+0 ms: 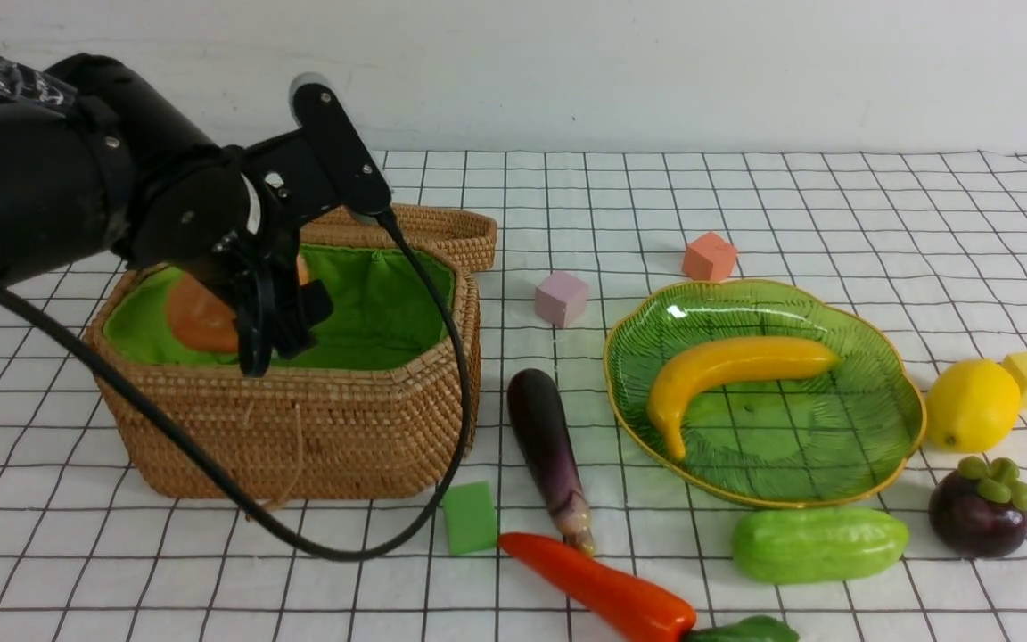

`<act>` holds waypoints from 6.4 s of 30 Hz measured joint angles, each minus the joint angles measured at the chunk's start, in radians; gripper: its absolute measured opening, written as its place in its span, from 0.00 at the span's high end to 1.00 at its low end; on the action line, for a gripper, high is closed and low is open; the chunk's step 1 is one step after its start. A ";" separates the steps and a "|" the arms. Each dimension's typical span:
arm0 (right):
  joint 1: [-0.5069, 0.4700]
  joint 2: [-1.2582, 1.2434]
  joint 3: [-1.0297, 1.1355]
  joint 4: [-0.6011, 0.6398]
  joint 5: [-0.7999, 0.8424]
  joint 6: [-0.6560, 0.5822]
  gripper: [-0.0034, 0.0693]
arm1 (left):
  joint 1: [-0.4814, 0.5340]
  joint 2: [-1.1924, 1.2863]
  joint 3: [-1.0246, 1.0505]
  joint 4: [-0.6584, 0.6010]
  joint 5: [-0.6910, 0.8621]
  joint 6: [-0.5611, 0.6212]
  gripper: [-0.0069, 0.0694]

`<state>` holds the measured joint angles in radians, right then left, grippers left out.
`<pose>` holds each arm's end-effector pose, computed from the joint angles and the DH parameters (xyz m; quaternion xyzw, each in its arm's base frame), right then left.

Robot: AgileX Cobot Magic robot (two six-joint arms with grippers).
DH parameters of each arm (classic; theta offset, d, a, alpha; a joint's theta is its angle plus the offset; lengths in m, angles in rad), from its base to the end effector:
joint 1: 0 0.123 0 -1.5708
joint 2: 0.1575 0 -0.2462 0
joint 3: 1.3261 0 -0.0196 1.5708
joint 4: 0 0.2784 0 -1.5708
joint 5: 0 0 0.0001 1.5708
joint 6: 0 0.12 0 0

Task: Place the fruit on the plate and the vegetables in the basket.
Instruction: Grab a potato with your left arm and place it in the basket on the left, then use the right arm to grab a carrot and put it into the left basket, then grab an eggplant with your right arm and place it in the basket on the left.

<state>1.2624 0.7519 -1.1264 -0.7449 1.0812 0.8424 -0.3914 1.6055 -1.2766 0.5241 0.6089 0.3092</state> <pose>0.1214 0.1444 0.4142 -0.1776 0.8088 0.1902 0.5274 0.3859 -0.1221 0.2357 0.4480 0.7987 0.1994 0.3488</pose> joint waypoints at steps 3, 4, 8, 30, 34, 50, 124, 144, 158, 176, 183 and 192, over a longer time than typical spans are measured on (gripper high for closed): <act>0.000 0.000 0.000 0.001 0.000 0.000 0.71 | 0.000 -0.041 0.000 -0.007 0.021 0.000 0.04; 0.000 0.000 0.000 0.001 0.000 0.000 0.71 | 0.000 -0.060 0.000 -0.018 0.029 0.000 0.05; 0.000 0.000 0.000 0.009 0.000 0.000 0.70 | 0.000 -0.122 0.000 -0.121 0.072 -0.012 0.12; 0.000 0.019 0.000 0.353 0.172 -0.154 0.69 | 0.000 -0.462 0.064 -0.854 0.407 -0.204 0.93; 0.000 0.058 0.000 0.347 0.171 -0.156 0.69 | 0.000 -0.549 0.162 -0.902 0.338 -0.152 0.93; -0.275 0.359 -0.081 0.497 0.156 -0.386 0.69 | -0.405 -0.693 0.229 -0.759 0.318 -0.192 0.93; -0.603 1.292 -0.818 1.610 -0.555 -1.956 0.44 | -0.436 -1.012 0.449 0.090 0.088 -1.038 0.93; -0.611 1.153 -0.891 1.181 -0.147 -1.339 0.25 | -0.436 -1.012 0.449 0.037 0.080 -0.964 0.93; -0.620 1.231 -0.670 0.816 0.114 -0.732 0.68 | -0.436 -1.012 0.449 -0.285 0.046 -0.583 0.93; -0.640 1.480 -0.664 0.823 -0.122 -0.725 0.33 | -0.436 -1.012 0.449 -0.293 0.081 -0.569 0.93; -0.641 1.486 -0.667 0.835 -0.136 -0.725 0.47 | -0.436 -1.012 0.449 -0.293 0.081 -0.569 0.93; -0.641 1.465 -0.668 0.842 -0.071 -0.720 0.47 | -0.436 -1.012 0.449 -0.293 0.083 -0.569 0.93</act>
<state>0.6218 2.2167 -1.7948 0.0972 1.0105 0.1225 -0.8275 0.5935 -0.8276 0.2308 0.6918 -0.2598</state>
